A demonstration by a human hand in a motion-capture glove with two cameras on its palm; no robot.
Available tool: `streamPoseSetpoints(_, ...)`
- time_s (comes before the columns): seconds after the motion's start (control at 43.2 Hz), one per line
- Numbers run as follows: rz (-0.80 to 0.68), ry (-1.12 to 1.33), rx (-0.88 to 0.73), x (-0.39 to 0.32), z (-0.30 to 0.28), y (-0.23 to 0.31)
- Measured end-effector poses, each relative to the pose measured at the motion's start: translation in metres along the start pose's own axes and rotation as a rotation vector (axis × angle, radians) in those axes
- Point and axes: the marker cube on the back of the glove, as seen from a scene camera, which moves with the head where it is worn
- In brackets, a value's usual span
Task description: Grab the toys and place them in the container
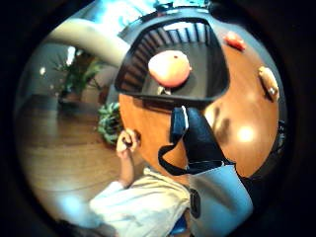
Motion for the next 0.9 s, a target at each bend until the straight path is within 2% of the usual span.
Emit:
streamPoseSetpoints(0.139,0.012,0.043,-0.03,0.018,0.02,0.023)
streamPoseSetpoints(0.255,0.163,0.046,-0.023,0.029,0.025,0.029)
streamPoseSetpoints(0.371,0.091,-0.017,-0.009,0.027,0.021,0.04)
streamPoseSetpoints(0.44,0.098,-0.028,-0.002,0.028,0.02,0.043)
streamPoseSetpoints(0.556,0.098,0.026,0.002,0.036,0.02,0.047)
streamPoseSetpoints(0.648,0.043,0.098,-0.003,0.049,0.022,0.051)
streamPoseSetpoints(0.903,0.076,0.064,-0.017,0.044,0.026,0.051)
